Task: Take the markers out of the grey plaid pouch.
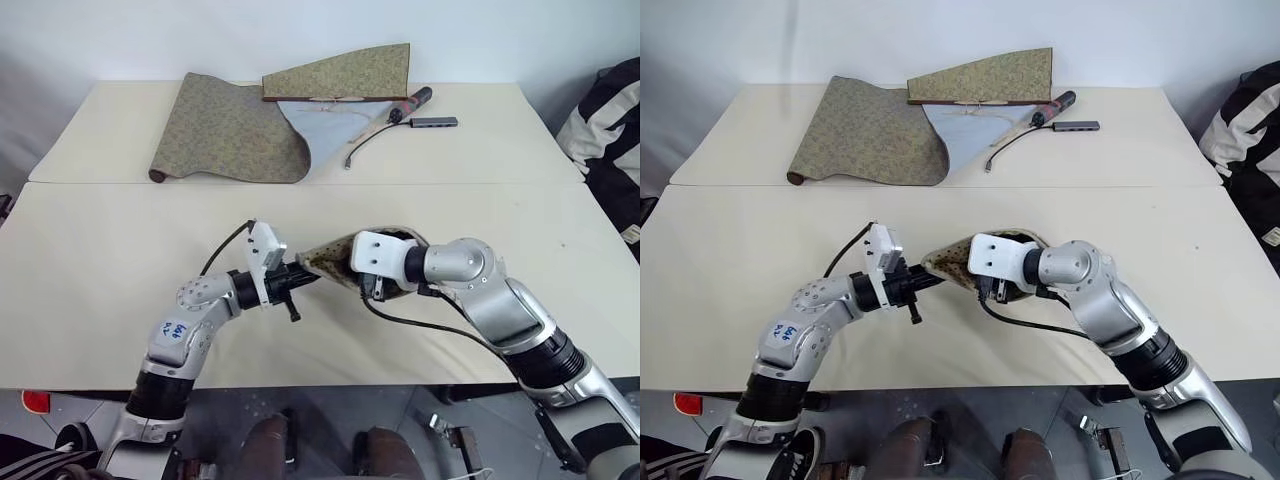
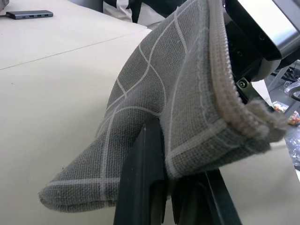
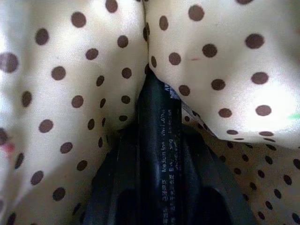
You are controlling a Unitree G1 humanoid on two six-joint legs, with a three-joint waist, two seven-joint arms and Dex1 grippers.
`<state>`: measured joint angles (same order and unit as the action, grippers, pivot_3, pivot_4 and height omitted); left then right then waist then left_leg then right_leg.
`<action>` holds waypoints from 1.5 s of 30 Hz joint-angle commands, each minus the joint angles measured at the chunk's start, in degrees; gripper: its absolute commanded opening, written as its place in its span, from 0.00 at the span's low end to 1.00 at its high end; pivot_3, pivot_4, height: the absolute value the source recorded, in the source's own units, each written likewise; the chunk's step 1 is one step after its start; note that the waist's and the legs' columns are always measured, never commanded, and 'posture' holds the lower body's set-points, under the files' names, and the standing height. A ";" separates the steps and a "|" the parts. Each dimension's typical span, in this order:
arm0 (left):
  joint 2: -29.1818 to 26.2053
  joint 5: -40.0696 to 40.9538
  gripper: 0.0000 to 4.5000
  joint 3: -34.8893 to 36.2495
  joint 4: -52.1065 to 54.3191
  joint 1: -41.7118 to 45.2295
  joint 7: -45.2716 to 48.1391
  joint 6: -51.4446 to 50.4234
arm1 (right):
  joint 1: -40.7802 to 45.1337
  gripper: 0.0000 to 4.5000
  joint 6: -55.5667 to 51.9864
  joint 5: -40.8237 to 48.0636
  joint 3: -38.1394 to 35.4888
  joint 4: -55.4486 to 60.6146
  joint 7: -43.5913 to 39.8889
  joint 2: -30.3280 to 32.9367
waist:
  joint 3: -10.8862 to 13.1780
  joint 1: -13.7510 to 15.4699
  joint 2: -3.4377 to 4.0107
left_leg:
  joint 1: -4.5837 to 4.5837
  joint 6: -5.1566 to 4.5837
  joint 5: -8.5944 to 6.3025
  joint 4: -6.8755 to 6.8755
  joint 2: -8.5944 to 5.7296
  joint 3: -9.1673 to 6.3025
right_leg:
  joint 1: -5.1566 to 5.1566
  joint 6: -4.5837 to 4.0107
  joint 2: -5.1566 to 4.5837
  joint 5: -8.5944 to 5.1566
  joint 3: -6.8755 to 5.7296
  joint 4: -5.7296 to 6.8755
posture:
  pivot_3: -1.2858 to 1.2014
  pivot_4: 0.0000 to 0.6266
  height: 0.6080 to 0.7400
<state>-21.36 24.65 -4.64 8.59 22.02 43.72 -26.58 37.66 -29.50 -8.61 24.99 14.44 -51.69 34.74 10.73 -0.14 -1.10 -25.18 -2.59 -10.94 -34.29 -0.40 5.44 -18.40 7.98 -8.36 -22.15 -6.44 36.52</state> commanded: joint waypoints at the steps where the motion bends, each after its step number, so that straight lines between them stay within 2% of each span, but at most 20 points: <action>1: 0.56 1.44 0.00 -0.36 3.50 -0.40 0.92 0.41 | -0.58 0.14 1.46 -0.89 1.89 3.01 -1.28 -0.06 | 0.00 0.08 0.00 | 0.00 0.00 0.00 0.00 0.00 0.00 | 0.00 0.00 0.00 0.00 0.00 0.00 | 0.52 0.24 1.00; 6: 2.45 4.61 0.00 2.26 4.07 1.11 -0.12 -2.02 | -0.61 0.14 5.72 -4.93 4.73 2.53 -2.08 0.55 | 0.00 0.07 0.00 | -0.01 0.00 0.00 -0.02 0.00 -0.01 | 0.00 0.00 -0.01 0.00 0.01 -0.04 | 0.52 0.24 1.00; 13: 2.13 3.64 0.00 2.26 3.58 0.49 -1.04 -3.01 | 1.00 0.14 6.88 -6.82 3.47 2.71 -2.32 -1.04 | 0.00 0.03 0.00 | 0.00 0.01 0.00 -0.01 0.00 -0.01 | 0.00 0.00 0.01 0.00 0.00 -0.03 | 0.52 0.24 1.00; 17: 4.88 5.20 0.00 3.62 3.90 1.94 -2.51 -2.42 | -2.62 0.14 7.35 -9.32 6.59 3.01 -7.00 2.99 | 0.00 0.43 0.00 | -0.03 0.00 0.00 -0.04 -0.02 -0.03 | 0.02 0.00 -0.01 0.00 -0.01 -0.05 | 0.52 0.24 1.00; 21: 6.43 4.91 0.00 5.50 2.92 3.10 -3.64 -1.77 | -3.55 0.14 7.77 -6.28 5.25 5.46 -8.50 1.83 | 0.00 0.23 0.00 | -0.03 -0.02 -0.02 -0.11 -0.02 -0.03 | 0.04 0.01 -0.02 0.01 -0.01 -0.05 | 0.52 0.24 1.00; 25: 4.99 2.51 0.00 5.03 1.59 2.22 -3.61 -1.52 | -2.55 0.14 9.84 -5.64 3.81 6.04 -8.56 0.81 | 0.00 0.00 0.00 | -0.01 -0.02 -0.01 -0.09 0.00 -0.02 | 0.03 0.01 0.01 0.00 0.00 -0.04 | 0.52 0.24 1.00; 35: 8.21 6.95 0.00 8.47 1.21 3.76 -6.35 -3.52 | -4.22 0.14 7.37 -4.65 4.31 8.29 -12.53 0.48 | 0.00 0.22 0.00 | -0.01 -0.02 -0.01 -0.14 0.00 -0.05 | 0.09 0.01 -0.01 0.01 -0.04 -0.07 | 0.52 0.24 1.00; 38: 5.75 3.55 0.00 6.53 0.66 2.75 -5.25 -2.23 | -4.55 0.14 2.72 0.19 -0.49 9.00 -10.04 -3.56 | 0.00 0.13 0.00 | 0.00 -0.02 -0.01 -0.12 0.00 -0.05 | 0.08 0.01 0.00 0.00 -0.04 -0.06 | 0.52 0.24 1.00; 41: 1.05 -4.08 0.00 0.78 0.04 0.47 -1.55 4.65 | -4.12 0.14 -0.06 3.16 -4.24 9.64 -9.67 -5.58 | 0.00 0.08 0.00 | -0.01 -0.01 -0.01 -0.11 0.01 -0.07 | 0.10 0.01 0.01 0.00 -0.06 -0.06 | 0.52 0.24 1.00; 45: -0.12 -5.31 0.00 -0.97 -1.06 -0.63 -0.32 7.86 | -2.01 0.14 -6.32 7.81 -9.03 10.08 -9.40 -6.79 | 0.00 0.10 0.00 | -0.01 0.00 -0.02 -0.07 0.00 -0.06 | 0.08 0.01 0.02 0.01 -0.05 -0.08 | 0.52 0.24 1.00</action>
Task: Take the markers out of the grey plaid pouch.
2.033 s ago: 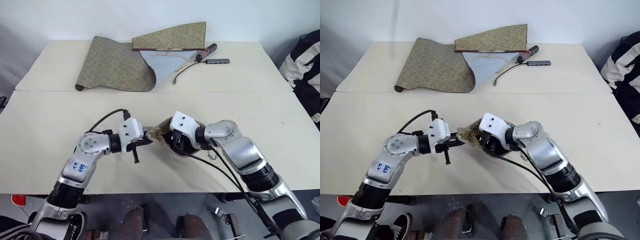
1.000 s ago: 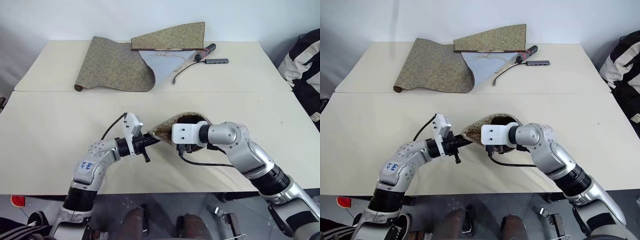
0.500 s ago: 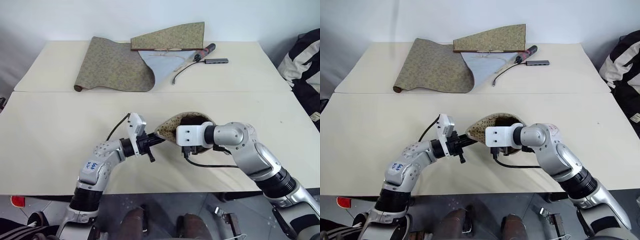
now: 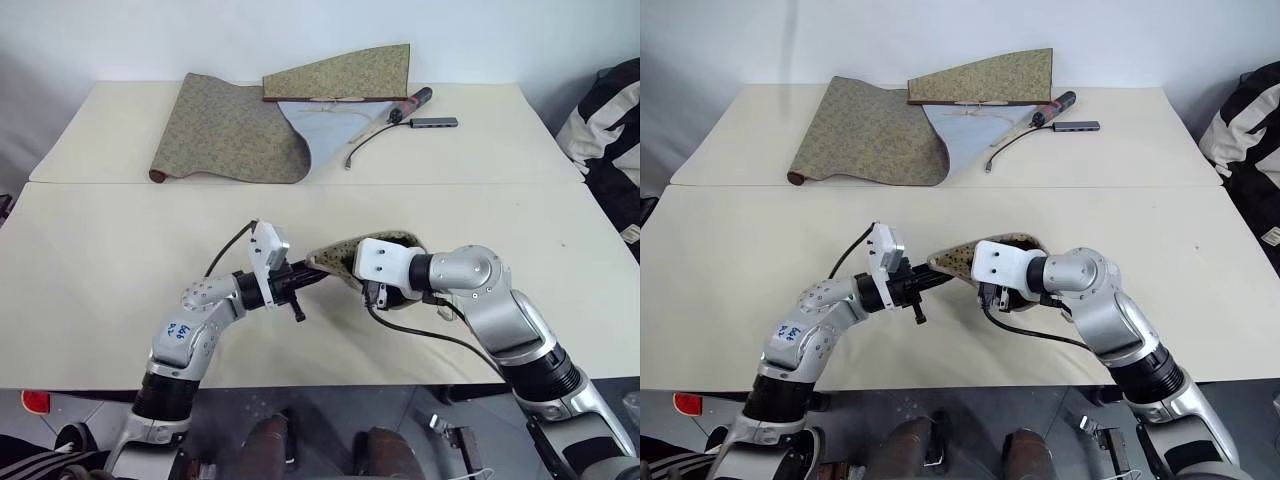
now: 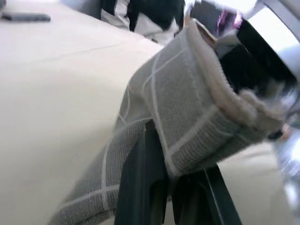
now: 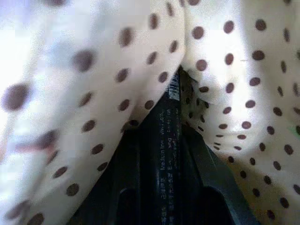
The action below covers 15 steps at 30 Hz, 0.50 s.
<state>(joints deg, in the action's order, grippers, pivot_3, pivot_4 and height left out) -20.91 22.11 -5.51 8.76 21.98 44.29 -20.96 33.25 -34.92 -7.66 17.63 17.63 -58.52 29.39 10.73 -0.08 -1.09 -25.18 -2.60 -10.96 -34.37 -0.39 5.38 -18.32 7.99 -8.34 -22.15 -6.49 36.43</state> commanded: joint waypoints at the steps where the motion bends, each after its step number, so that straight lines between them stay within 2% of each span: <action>1: -1.45 -4.13 0.00 -1.17 -1.64 -0.70 -0.24 3.45 | 2.44 0.14 -1.59 7.25 -1.81 6.91 -2.58 -1.03 | 0.00 0.08 0.00 | 0.00 0.00 0.00 0.00 0.00 -0.01 | 0.00 0.00 0.00 0.00 -0.01 0.00 | 0.52 0.24 1.00; 4: -4.07 -7.15 0.00 -4.12 -2.11 -1.59 2.24 6.29 | 3.27 0.14 -4.95 9.56 -3.49 6.70 -2.30 -0.11 | 0.00 0.04 0.00 | 0.00 0.01 -0.01 0.01 -0.01 -0.01 | -0.02 0.00 -0.03 0.00 0.01 0.00 | 0.52 0.24 1.00; 8: -3.42 -3.56 0.00 -2.43 -1.30 -1.76 2.49 4.37 | 4.51 0.14 0.96 5.50 -0.57 3.31 -0.44 3.05 | 0.00 0.00 0.00 | -0.01 0.01 -0.02 0.04 -0.01 0.01 | -0.09 0.00 -0.04 0.00 0.03 0.02 | 0.52 0.24 1.00; 10: -2.30 -1.62 0.00 -1.32 -1.16 -1.24 1.67 2.78 | 3.42 0.14 0.55 6.46 0.75 3.42 -1.27 3.55 | 0.00 0.05 0.00 | -0.01 0.01 -0.02 0.04 -0.01 0.02 | -0.08 0.00 -0.04 0.00 0.03 0.01 | 0.52 0.24 1.00; 15: -2.23 -1.23 0.00 -0.99 -0.33 -0.84 1.76 1.34 | 2.15 0.50 -1.54 7.70 1.85 4.51 -1.11 3.83 | 0.00 -0.01 0.00 | -0.01 0.01 -0.01 0.04 0.00 0.01 | -0.08 0.00 -0.03 0.00 0.02 0.07 | 0.52 0.24 1.00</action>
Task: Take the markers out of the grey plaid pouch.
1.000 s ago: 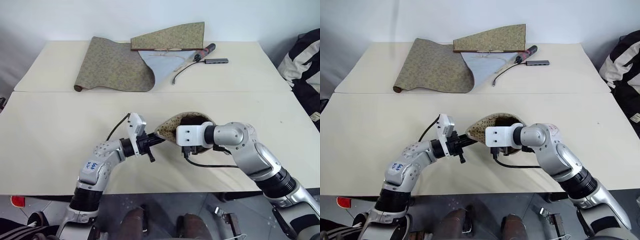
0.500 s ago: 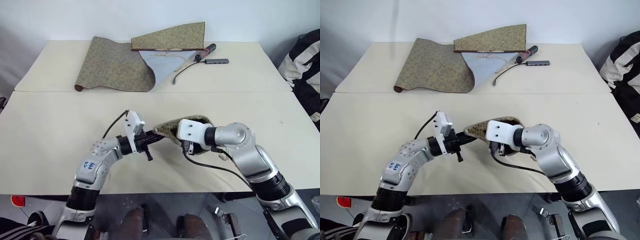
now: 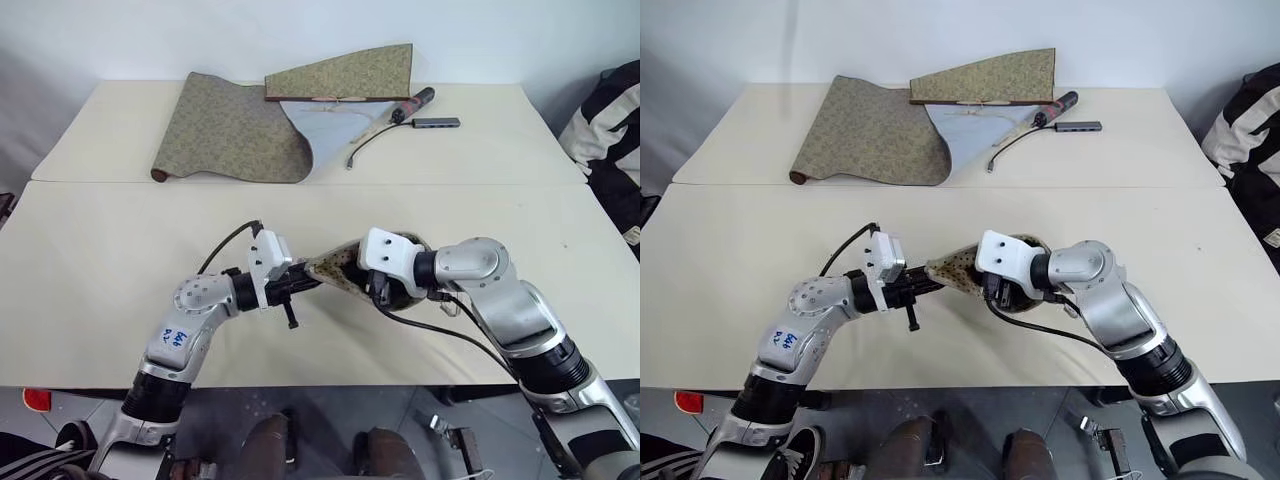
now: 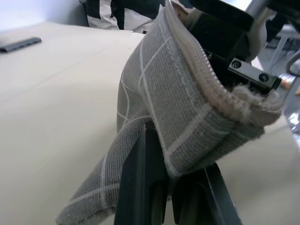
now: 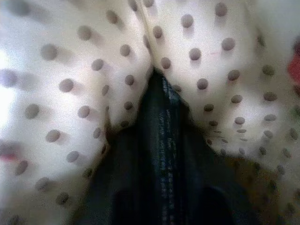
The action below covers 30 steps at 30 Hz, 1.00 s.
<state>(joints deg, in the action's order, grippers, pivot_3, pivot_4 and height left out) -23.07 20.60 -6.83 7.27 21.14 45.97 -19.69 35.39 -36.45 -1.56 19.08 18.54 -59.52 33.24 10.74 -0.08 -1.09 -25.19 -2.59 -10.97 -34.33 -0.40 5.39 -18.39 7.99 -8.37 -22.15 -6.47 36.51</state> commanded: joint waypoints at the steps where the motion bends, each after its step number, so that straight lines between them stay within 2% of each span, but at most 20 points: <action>1: 0.06 0.58 0.00 0.47 1.29 -0.16 0.05 -0.41 | -0.04 0.56 0.96 0.40 1.28 3.58 0.37 0.37 | 0.00 0.00 0.00 | 0.00 0.00 0.00 0.00 0.00 0.01 | 0.00 0.00 0.00 0.00 0.00 0.00 | 0.52 0.24 1.00; 3: 0.15 0.74 0.00 0.55 1.61 -0.52 0.17 -0.56 | 0.09 0.69 2.08 -1.54 2.64 3.31 0.90 1.43 | 0.00 -0.02 0.00 | 0.00 0.00 0.00 0.00 0.00 0.01 | 0.00 0.00 0.00 0.00 0.00 0.00 | 0.52 0.24 1.00; 13: -0.11 0.44 0.00 0.18 1.94 -0.94 0.76 -1.08 | 1.08 0.69 5.66 -5.75 4.41 1.20 0.68 6.91 | 0.00 0.05 0.00 | 0.00 0.00 0.00 -0.02 -0.01 0.01 | 0.01 0.00 -0.03 0.00 0.00 -0.05 | 0.52 0.24 1.00; 20: 0.20 2.04 0.00 1.55 1.37 -0.34 0.46 -2.10 | 1.60 0.69 5.89 -4.83 2.64 -0.92 2.48 6.25 | 0.00 0.00 0.00 | 0.00 0.00 0.00 -0.02 0.00 0.00 | 0.01 0.00 -0.03 0.00 0.00 -0.05 | 0.52 0.24 1.00; 23: 0.34 4.38 0.00 2.74 1.65 0.29 0.60 -4.81 | 1.16 0.56 7.86 -7.34 4.56 -3.17 5.23 5.46 | 0.00 0.01 0.00 | 0.00 0.00 0.00 -0.02 0.00 0.00 | 0.02 0.00 -0.03 0.00 -0.01 -0.04 | 0.52 0.24 1.00; 27: -0.24 5.11 0.00 2.56 2.43 0.34 1.31 -6.99 | 1.10 0.27 9.61 -11.22 6.71 -4.57 6.81 5.86 | 0.00 0.01 0.00 | 0.00 0.00 0.00 -0.03 -0.01 0.00 | 0.02 0.00 -0.03 0.00 -0.01 -0.04 | 0.52 0.24 1.00; 30: 0.01 5.16 0.00 2.76 2.81 0.16 0.96 -7.47 | 1.66 0.27 11.12 -12.85 6.75 -5.80 6.87 6.91 | 0.00 0.01 0.00 | 0.00 0.00 0.01 -0.03 0.00 0.00 | 0.02 0.00 -0.01 0.00 -0.01 -0.04 | 0.52 0.24 1.00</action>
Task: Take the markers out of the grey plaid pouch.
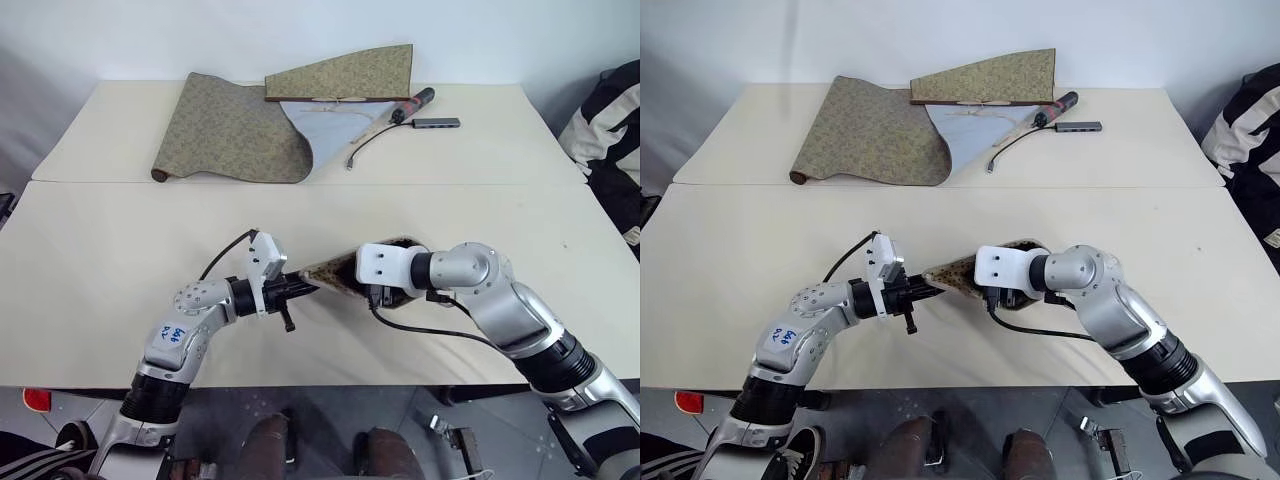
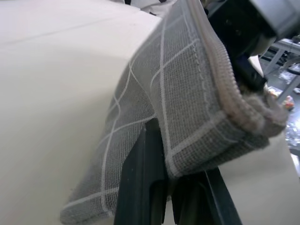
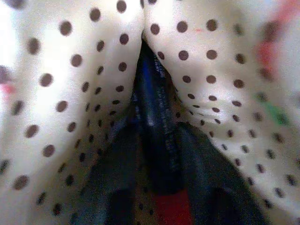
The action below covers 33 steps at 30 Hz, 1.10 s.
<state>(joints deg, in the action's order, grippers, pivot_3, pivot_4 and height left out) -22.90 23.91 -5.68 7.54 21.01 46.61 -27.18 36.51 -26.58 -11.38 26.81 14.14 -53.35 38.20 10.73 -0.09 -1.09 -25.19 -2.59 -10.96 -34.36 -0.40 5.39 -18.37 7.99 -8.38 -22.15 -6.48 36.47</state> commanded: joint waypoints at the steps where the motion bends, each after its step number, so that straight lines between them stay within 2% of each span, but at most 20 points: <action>1: -0.12 1.83 0.00 1.63 2.66 0.22 0.24 -0.07 | 0.55 0.27 1.44 -2.90 -1.30 -1.51 0.41 2.08 | 0.00 0.03 0.00 | 0.00 0.00 0.00 0.00 0.00 0.00 | 0.00 0.00 0.00 0.00 0.00 0.00 | 0.52 0.24 1.00; 4: 0.05 0.82 0.00 1.35 2.54 0.11 -0.25 0.84 | 0.71 0.27 2.05 -3.05 -1.89 -1.50 -0.61 2.92 | 0.00 0.05 0.00 | 0.00 0.00 0.00 0.00 0.00 0.00 | 0.00 0.00 0.00 0.00 0.00 -0.01 | 0.52 0.24 1.00; 8: 1.23 -0.21 0.00 1.41 1.28 0.85 -1.86 2.42 | 0.42 0.14 1.66 -2.89 -2.17 -0.13 -1.70 3.72 | 0.00 0.05 0.00 | -0.01 0.00 0.00 0.00 0.00 0.00 | 0.01 0.00 0.00 0.00 0.00 -0.02 | 0.52 0.24 1.00; 17: 2.16 -1.31 0.00 0.77 0.75 0.88 -2.92 3.61 | 0.87 0.13 -5.51 7.96 -8.51 5.40 -4.29 -0.82 | 0.00 0.04 0.00 | 0.00 0.00 0.00 -0.01 0.00 -0.01 | 0.04 0.00 -0.01 0.00 -0.02 -0.03 | 0.52 0.24 1.00; 21: 1.39 -2.10 0.00 0.04 0.66 0.62 -2.22 4.34 | 3.21 0.13 -13.02 12.75 -12.89 5.18 -2.23 -4.70 | 0.00 0.03 0.00 | -0.01 0.00 0.00 -0.01 0.00 -0.02 | 0.03 0.00 -0.01 0.00 -0.02 -0.02 | 0.52 0.24 1.00; 23: 0.49 -1.37 0.00 -0.68 1.60 0.10 -0.59 3.43 | 3.49 0.13 -11.81 9.80 -11.09 3.17 -1.32 -3.03 | 0.00 0.01 0.00 | -0.01 0.00 0.00 0.00 0.00 -0.02 | 0.02 0.00 0.00 0.00 -0.02 0.00 | 0.52 0.24 1.00; 27: -3.49 -1.52 0.00 -4.04 4.43 -2.02 4.90 3.62 | 3.15 0.13 -13.50 9.68 -11.03 2.04 0.18 -2.95 | 0.00 -0.03 0.00 | 0.00 0.00 0.00 0.04 0.00 0.01 | 0.00 0.00 0.00 0.00 0.01 -0.01 | 0.52 0.24 1.00; 29: -3.25 -3.90 0.00 -3.51 1.99 -0.85 2.34 5.84 | 2.65 0.13 -15.62 12.35 -11.50 3.57 -1.63 -2.83 | 0.00 0.09 0.00 | -0.01 0.00 0.00 0.06 0.00 0.02 | -0.02 0.00 0.00 0.00 0.02 -0.02 | 0.52 0.24 1.00; 33: -0.04 -7.36 0.00 -0.68 -4.19 2.64 -4.49 9.68 | 1.13 0.13 -11.97 13.95 -9.63 7.06 -5.87 0.96 | 0.00 0.58 0.00 | -0.03 -0.02 -0.01 0.01 -0.04 0.00 | -0.01 0.00 -0.05 0.00 -0.01 -0.05 | 0.52 0.24 1.00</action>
<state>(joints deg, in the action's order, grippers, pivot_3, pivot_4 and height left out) -23.14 17.87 -7.88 5.27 23.10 44.57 -18.38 37.29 -40.32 1.01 19.73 16.71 -57.90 38.01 10.74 0.49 -1.10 -25.23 -2.64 -10.99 -34.37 -0.44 5.40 -18.38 8.00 -8.43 -22.14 -6.49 36.43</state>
